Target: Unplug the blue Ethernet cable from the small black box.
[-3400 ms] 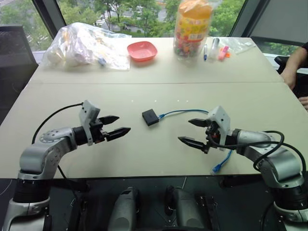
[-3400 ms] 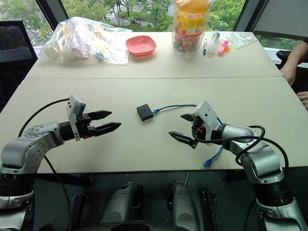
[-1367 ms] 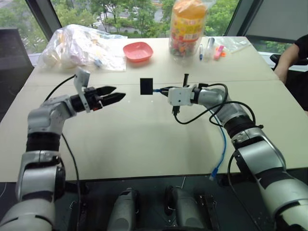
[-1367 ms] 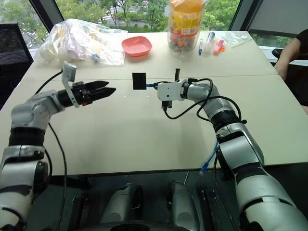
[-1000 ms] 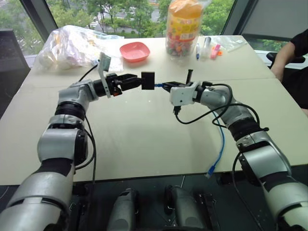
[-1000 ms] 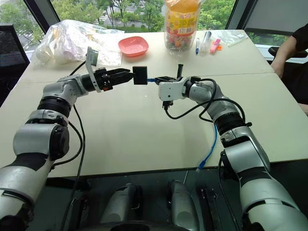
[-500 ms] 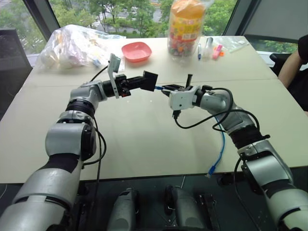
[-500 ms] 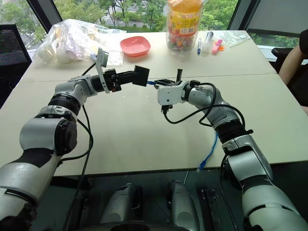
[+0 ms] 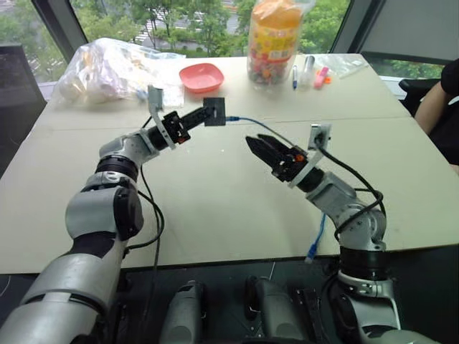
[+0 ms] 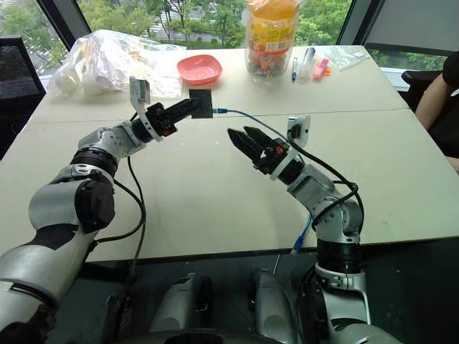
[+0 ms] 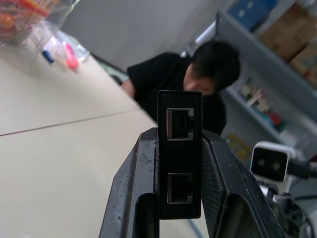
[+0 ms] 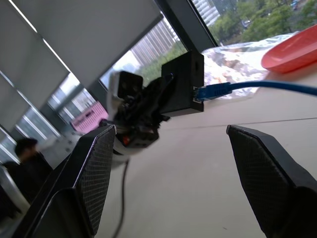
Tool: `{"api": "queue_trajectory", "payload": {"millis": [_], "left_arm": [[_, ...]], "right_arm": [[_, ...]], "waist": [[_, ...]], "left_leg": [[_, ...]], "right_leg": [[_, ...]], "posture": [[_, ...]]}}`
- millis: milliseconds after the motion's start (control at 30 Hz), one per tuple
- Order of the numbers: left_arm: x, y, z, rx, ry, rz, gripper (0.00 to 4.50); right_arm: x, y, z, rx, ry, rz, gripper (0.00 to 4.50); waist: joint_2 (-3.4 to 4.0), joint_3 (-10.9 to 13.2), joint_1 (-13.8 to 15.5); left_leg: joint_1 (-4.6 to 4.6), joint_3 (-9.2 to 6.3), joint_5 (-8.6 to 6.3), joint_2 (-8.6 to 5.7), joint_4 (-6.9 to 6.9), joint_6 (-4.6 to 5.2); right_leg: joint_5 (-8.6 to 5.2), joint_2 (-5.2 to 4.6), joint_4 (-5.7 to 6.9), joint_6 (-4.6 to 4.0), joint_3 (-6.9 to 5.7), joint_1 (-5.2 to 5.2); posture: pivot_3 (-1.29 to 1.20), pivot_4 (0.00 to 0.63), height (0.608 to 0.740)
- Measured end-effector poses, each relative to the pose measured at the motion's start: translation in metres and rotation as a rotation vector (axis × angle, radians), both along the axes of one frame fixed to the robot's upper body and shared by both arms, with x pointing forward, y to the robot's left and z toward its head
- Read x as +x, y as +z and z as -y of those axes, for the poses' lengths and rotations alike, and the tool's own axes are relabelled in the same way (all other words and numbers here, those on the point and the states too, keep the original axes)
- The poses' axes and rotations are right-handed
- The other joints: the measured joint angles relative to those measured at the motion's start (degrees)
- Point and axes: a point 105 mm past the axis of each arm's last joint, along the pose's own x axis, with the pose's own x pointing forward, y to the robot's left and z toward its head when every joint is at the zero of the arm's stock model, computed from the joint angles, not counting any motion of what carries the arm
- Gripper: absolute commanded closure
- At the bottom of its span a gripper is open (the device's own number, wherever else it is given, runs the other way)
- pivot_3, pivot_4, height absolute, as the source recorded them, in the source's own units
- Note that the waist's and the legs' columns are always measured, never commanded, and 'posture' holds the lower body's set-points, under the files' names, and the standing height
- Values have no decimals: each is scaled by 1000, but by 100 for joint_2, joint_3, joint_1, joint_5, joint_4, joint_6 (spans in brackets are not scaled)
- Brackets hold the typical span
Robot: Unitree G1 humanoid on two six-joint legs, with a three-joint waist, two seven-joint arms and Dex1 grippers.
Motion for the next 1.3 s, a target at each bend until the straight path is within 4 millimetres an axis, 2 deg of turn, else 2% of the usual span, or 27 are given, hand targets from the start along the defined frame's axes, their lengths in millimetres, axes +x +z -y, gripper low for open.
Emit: {"api": "queue_trajectory", "payload": {"millis": [100, 233, 400, 700, 733, 767, 867, 967, 1233, 1300], "left_arm": [[-6, -10, 4, -38, -41, -38, 4001], [-17, -22, 19, -71, -124, -72, 4001], [-21, -14, 29, -99, -154, -54, 4001], [-22, -20, 26, -117, -135, -69, 4001], [-22, -20, 26, -117, -134, -70, 4001], [-22, -21, 26, -117, -133, -73, 4001], [-22, -22, 26, -117, -129, -77, 4001], [-21, -24, 25, -111, -119, -86, 4001], [-21, -24, 27, -110, -114, -86, 4001], [-21, -24, 27, -109, -113, -86, 4001]], "right_arm": [[1, -15, -7, 44, -24, -111, 785], [7, -10, -11, 83, -73, -116, 785], [20, -9, -12, 97, -119, -112, 785], [27, -12, -8, 103, -167, -112, 785], [28, -12, -8, 105, -170, -109, 1272], [28, -11, -8, 104, -175, -105, 1496], [28, -12, -11, 101, -175, -103, 3113], [27, -10, -13, 106, -162, -90, 4478], [27, -11, -14, 98, -162, -78, 4478], [27, -11, -14, 95, -165, -80, 3692]], "waist": [[1, 0, 1], [1, 0, -1], [1, 0, -6], [1, 0, -9], [1, 0, -9], [1, 0, -8], [1, 0, -7], [1, 0, -9], [1, 0, -8], [1, 0, -8]], "left_leg": [[-8, 13, 0, -1, 0, 0], [-32, 15, -1, -9, 0, 4], [-37, 10, 0, -15, 0, 5], [-37, 7, 0, -14, 0, 5], [-37, 7, 0, -14, 0, 5], [-37, 7, 0, -15, 0, 5], [-37, 7, 0, -15, 0, 5], [-37, 7, 0, -14, 0, 5], [-37, 6, 0, -14, 0, 5], [-37, 6, 0, -14, 0, 5]], "right_leg": [[-2, -11, -9, -8, 2, -5], [2, -11, -8, 2, 5, -27], [1, -8, -5, 4, 5, -30], [0, -7, -5, 4, 5, -31], [0, -7, -5, 4, 5, -30], [0, -7, -5, 4, 5, -30], [0, -7, -6, 4, 5, -30], [0, -7, -6, 4, 5, -30], [-1, -7, -7, 4, 4, -30], [-1, -7, -7, 4, 4, -30]], "posture": [[0, 150, 740], [0, 150, 740], [0, 150, 740], [0, 150, 740], [0, 150, 740], [0, 150, 740], [0, 150, 740], [0, 150, 740], [0, 150, 740], [0, 150, 740]]}}
